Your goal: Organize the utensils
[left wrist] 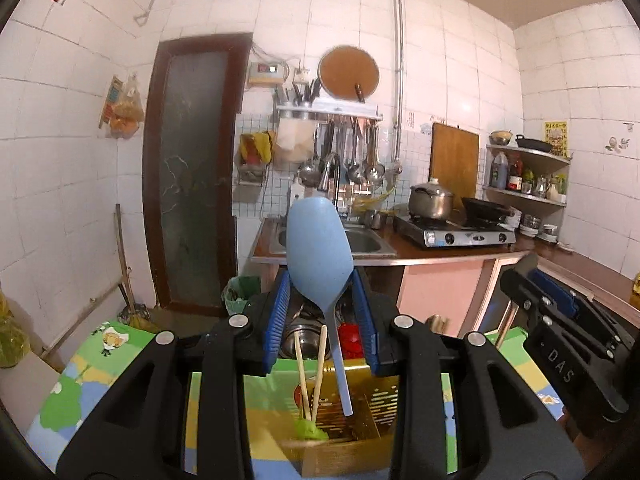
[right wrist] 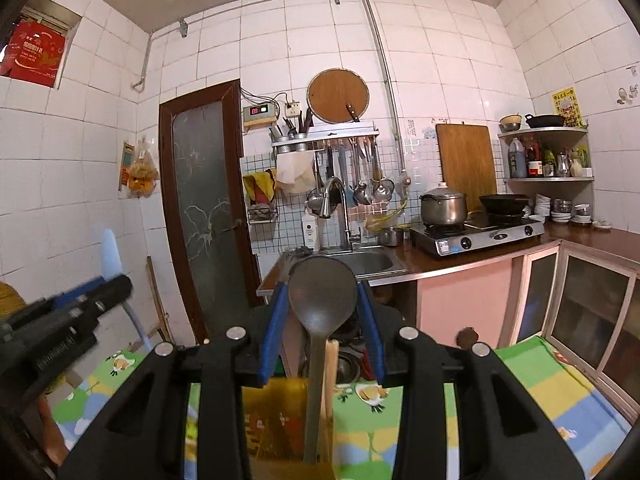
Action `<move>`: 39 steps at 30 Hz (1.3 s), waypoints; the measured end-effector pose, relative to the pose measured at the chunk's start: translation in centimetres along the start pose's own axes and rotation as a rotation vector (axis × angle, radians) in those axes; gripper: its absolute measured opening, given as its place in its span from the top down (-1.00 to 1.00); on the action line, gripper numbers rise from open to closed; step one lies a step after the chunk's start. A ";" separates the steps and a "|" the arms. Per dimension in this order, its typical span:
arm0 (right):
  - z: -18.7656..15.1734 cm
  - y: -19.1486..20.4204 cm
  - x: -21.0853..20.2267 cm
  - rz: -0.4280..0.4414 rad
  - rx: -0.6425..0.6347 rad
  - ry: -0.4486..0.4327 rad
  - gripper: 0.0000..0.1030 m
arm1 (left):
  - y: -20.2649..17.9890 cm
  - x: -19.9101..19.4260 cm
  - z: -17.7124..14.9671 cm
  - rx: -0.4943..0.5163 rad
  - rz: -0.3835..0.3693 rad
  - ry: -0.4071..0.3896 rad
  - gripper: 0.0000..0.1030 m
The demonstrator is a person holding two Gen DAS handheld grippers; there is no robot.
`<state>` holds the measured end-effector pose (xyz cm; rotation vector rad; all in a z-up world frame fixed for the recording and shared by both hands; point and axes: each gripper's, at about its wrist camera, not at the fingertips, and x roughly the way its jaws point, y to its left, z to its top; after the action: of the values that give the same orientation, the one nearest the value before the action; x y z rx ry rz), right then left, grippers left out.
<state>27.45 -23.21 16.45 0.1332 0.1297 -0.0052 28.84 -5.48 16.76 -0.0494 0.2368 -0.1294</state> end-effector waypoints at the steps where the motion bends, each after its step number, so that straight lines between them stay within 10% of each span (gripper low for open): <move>1: -0.3 0.2 0.7 -0.004 -0.005 -0.002 0.31 | 0.0 0.6 -0.3 0.000 0.001 0.009 0.40; 13: -6.6 -0.4 4.5 -0.020 -0.040 0.165 0.11 | 2.5 4.9 -5.7 -0.043 0.033 0.143 0.37; 15: -6.4 -0.8 3.8 -0.032 -0.033 0.186 -0.41 | 2.7 3.5 -5.4 -0.044 0.038 0.130 -0.07; 17: -6.1 -1.3 2.0 -0.046 -0.023 0.192 -0.45 | 3.0 1.2 -4.9 -0.050 0.062 0.083 -0.69; 19: -6.0 -1.7 0.3 -0.050 -0.028 0.215 -0.46 | 3.3 -1.3 -4.5 -0.046 0.076 0.046 -0.89; 25: -8.0 -2.6 -6.7 -0.067 -0.054 0.268 -0.83 | 4.5 -7.5 -6.2 -0.102 0.011 0.130 -0.90; 39: -17.7 -1.0 -18.8 -0.071 -0.041 0.302 -0.91 | 6.3 -18.0 -19.1 -0.088 0.133 0.152 -0.90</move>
<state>6.56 -21.90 1.37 0.0874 0.4360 -0.0537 7.78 2.53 1.99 -0.1114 0.3968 0.0100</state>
